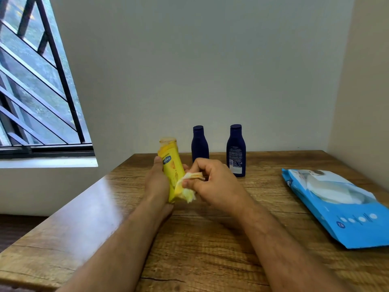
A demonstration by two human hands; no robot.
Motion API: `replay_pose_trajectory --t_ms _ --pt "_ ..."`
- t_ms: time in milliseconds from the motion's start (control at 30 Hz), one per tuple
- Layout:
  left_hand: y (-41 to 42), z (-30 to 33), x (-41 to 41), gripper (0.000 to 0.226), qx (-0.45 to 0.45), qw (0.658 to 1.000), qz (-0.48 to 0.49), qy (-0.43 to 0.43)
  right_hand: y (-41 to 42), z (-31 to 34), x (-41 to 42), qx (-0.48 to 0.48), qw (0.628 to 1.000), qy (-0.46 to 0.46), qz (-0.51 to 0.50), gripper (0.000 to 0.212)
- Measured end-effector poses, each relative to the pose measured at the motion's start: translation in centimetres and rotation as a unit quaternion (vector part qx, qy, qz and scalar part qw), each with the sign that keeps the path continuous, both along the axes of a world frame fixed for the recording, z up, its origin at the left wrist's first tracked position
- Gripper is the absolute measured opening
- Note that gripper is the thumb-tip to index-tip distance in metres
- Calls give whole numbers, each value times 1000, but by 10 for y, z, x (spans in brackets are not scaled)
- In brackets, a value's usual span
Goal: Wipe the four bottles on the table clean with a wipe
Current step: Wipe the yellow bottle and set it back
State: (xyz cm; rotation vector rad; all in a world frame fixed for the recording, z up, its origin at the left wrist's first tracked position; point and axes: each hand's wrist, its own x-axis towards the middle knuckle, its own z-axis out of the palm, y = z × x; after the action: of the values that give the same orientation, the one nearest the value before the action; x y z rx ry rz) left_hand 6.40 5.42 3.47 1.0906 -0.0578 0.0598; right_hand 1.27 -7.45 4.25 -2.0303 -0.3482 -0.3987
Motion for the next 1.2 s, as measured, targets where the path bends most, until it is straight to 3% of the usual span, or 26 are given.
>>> replay_pose_trajectory --t_ms 100,233,400,533,700,800,1000,1200 --pt "0 2 -4 49 -54 993 -92 50 -2 1 0 49 998 -20 -24 14" --pt "-4 4 -15 50 -57 982 -182 -18 -3 1 0 79 996 -36 -28 13" --pt "-3 8 -18 16 -71 988 -131 -38 1 2 -2 60 998 -5 15 13" --pt "-1 4 -11 32 -104 991 -81 -4 4 0 -3 43 999 12 30 10" --pt "-9 -5 -12 39 13 988 -153 1 -1 -3 3 52 996 -31 -62 13" --pt "-12 -8 -11 37 57 987 -148 -10 -5 -5 9 46 990 -54 -119 16" --pt "-5 -5 -2 49 -32 988 -137 -55 -3 -5 8 23 999 -5 -28 15" --pt "-3 -5 3 50 -64 995 -50 -55 -6 1 0 19 1000 5 11 14"
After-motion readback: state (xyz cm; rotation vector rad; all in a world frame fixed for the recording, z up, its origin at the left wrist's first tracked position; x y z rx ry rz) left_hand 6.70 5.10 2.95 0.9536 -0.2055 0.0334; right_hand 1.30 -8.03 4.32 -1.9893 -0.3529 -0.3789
